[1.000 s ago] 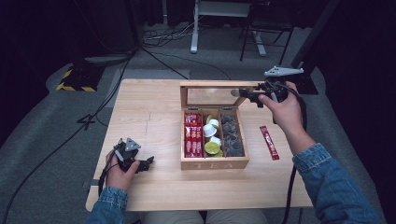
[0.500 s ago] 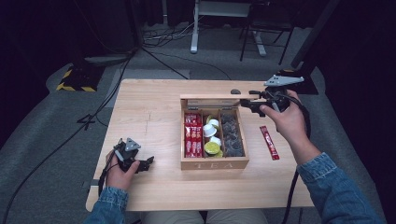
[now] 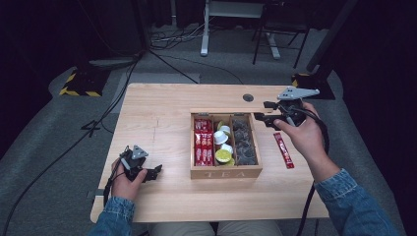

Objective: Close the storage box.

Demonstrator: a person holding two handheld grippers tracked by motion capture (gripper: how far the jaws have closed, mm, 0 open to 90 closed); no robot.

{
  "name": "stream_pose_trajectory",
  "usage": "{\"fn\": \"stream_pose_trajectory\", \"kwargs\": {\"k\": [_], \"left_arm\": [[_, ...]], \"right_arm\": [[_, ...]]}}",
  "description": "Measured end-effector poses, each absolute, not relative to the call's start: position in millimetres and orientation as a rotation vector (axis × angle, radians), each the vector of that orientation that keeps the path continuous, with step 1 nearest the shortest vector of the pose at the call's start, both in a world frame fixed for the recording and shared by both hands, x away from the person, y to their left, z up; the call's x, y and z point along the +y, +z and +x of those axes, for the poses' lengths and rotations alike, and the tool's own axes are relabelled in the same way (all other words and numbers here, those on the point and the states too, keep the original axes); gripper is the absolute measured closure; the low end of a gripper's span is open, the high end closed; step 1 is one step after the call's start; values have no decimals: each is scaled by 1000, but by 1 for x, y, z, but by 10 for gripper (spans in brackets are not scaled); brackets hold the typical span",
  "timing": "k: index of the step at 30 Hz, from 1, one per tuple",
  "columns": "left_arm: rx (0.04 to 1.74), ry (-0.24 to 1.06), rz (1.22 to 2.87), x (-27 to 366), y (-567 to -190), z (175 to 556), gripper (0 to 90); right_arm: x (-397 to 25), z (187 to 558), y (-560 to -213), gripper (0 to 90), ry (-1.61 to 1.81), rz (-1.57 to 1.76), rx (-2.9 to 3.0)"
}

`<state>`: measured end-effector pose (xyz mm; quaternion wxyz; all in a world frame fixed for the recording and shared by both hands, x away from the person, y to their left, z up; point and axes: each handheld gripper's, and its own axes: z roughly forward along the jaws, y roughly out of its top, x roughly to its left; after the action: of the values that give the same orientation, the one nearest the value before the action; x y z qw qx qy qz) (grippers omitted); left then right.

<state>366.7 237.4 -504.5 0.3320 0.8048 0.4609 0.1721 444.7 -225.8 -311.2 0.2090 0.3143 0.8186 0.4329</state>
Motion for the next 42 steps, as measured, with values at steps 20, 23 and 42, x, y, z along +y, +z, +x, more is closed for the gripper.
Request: {"fn": "stream_pose_trajectory", "kwargs": {"k": [20,23,42], "left_arm": [[1206,451,2099,237,-505,367,142],[1203,452,2104,237,-505,367,142],[1204,452,2102,237,-505,367,142]], "right_arm": [[-226,417,-327,415,1122,835,2299],[-226,412,-329,413,1108,824,2303],[-228,386,-357,386,1042,790,2336]]}}
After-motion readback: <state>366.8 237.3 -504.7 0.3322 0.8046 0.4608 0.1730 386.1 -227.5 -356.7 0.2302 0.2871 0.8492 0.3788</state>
